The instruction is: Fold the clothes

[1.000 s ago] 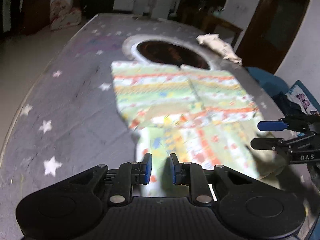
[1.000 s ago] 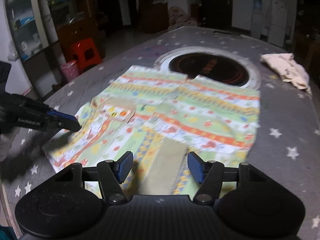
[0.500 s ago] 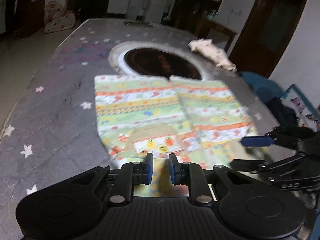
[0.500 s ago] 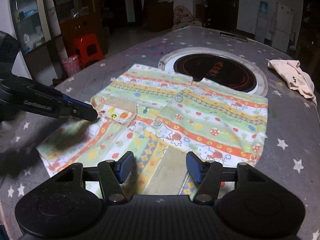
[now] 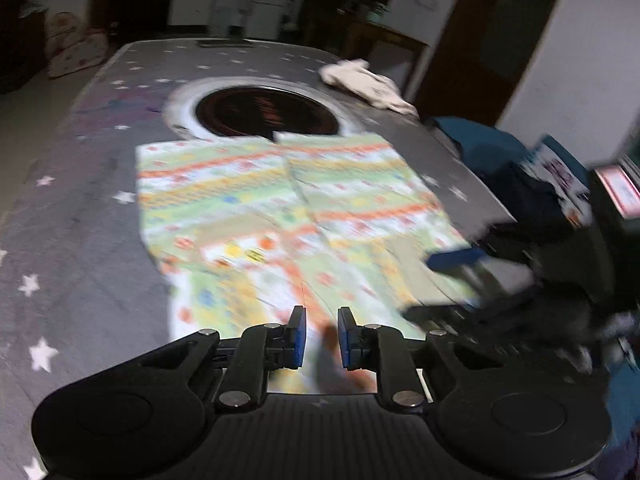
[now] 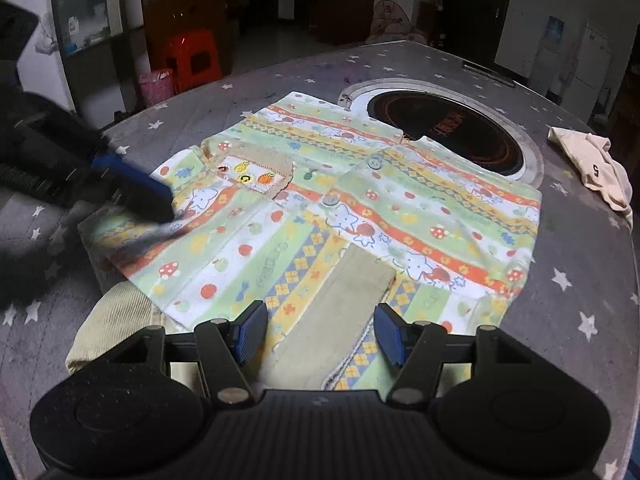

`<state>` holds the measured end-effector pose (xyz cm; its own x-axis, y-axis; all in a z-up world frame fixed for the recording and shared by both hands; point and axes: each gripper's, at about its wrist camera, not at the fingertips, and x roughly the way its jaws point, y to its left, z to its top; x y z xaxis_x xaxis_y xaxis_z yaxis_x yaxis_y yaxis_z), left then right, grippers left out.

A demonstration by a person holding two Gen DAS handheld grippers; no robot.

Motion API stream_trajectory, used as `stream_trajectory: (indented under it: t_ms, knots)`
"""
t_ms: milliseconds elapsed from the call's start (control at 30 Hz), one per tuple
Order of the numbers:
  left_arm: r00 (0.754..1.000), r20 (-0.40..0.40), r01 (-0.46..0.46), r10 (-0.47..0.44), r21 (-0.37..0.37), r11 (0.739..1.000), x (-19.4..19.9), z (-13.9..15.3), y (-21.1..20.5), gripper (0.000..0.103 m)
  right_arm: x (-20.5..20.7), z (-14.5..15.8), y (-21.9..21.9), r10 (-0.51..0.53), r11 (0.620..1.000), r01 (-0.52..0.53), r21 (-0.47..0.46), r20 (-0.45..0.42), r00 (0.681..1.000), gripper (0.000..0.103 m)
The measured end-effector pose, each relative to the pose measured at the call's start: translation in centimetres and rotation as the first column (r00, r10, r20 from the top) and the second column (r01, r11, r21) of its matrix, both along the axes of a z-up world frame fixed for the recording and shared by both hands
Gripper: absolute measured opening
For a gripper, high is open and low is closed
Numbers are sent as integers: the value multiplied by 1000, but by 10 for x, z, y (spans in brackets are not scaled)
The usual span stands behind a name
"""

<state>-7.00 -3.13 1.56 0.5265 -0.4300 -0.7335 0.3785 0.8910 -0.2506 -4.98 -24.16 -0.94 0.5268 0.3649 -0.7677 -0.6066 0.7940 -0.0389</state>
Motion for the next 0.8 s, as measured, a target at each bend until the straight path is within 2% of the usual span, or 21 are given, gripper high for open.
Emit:
stream_trajectory:
  t_ms: [133,333,433,533,567,600,700,800]
  knots:
    - [999,-27,43,-43,13,999,-22,6,-12,35,-10,5,-4,17,999,-16,-33,20,1000,61]
    - [991,-130,46,-43,18,999,-42,3,-19,43,-25,10,-16,24,996,-20,-84,42,999,61]
    - [985,-167,36,-32,17,999,-45,-2,-23,43,-33,10,-22,28,994,-22,-110,53,998,61]
    - [977,-211,35,-33,3,999,-43,-10,-26,38,-40,10,-28,32,990,-23,-136,64,997,62]
    - [975,-220,37,-38,-8,999,-42,-11,-27,33,-43,10,-30,33,989,-23,-145,68,997,62]
    - [973,-229,40,-43,-19,999,-42,-13,-27,21,-45,10,-32,35,988,-23,-154,72,997,62]
    - [980,-187,64,-69,-35,997,-42,-6,-28,11,-54,9,-36,54,982,-37,-187,88,995,66]
    - [990,-119,70,-79,-78,994,-37,13,-23,10,-65,6,-33,119,969,-94,-230,99,988,67]
